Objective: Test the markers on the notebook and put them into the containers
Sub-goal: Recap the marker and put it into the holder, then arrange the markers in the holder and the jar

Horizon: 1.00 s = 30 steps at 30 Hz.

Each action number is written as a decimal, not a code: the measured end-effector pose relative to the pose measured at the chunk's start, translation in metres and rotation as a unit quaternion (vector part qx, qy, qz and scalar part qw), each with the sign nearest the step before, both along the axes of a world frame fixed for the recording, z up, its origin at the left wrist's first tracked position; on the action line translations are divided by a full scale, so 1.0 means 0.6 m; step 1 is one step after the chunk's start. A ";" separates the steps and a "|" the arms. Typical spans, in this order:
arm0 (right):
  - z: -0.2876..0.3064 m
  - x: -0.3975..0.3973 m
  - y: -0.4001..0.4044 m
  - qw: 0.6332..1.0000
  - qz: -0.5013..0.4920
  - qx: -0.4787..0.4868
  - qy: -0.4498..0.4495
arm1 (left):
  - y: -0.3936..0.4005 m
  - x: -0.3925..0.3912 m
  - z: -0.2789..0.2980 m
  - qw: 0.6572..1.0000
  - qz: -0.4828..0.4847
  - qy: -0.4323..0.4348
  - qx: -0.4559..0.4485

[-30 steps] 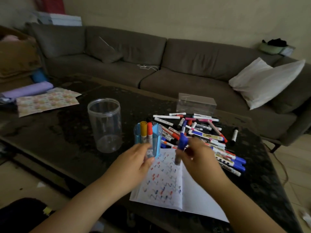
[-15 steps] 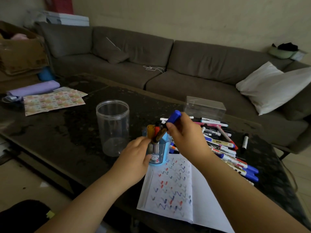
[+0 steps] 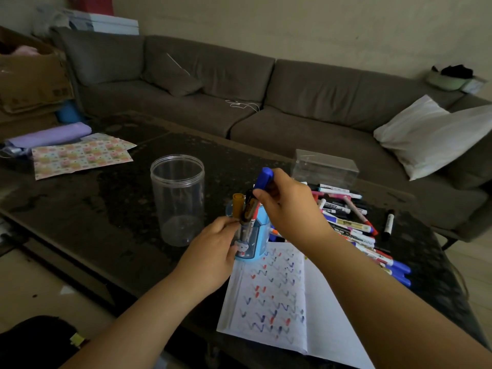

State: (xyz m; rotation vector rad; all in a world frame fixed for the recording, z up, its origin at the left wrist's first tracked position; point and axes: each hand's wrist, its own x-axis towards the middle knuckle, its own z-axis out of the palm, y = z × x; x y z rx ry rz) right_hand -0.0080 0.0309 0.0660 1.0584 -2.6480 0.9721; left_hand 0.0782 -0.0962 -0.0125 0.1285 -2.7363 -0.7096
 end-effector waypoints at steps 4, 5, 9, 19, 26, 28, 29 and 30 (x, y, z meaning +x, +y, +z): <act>0.005 -0.004 0.023 0.992 -0.049 -0.113 -0.042 | 0.000 0.002 0.002 1.000 0.012 -0.002 -0.001; 0.006 -0.008 0.030 0.988 -0.068 -0.135 -0.040 | 0.001 0.003 0.001 1.000 0.017 0.002 0.001; -0.002 -0.025 0.042 0.987 -0.099 -0.104 -0.071 | 0.015 0.001 -0.006 0.999 0.024 0.011 0.019; -0.085 -0.035 0.017 0.992 -0.042 0.069 -0.099 | 0.046 -0.006 -0.023 0.999 -0.027 -0.003 0.038; -0.129 -0.030 0.096 0.991 -0.090 0.015 -0.097 | 0.091 -0.018 -0.051 0.998 -0.061 -0.026 0.016; -0.152 -0.032 0.147 0.984 -0.135 0.031 -0.109 | 0.113 -0.030 -0.060 0.996 -0.087 -0.028 0.013; -0.163 -0.035 0.174 0.979 -0.163 0.048 -0.109 | 0.125 -0.038 -0.064 0.995 -0.099 -0.025 0.012; -0.173 -0.038 0.201 0.973 -0.194 0.066 -0.105 | 0.139 -0.046 -0.068 0.993 -0.113 -0.020 0.011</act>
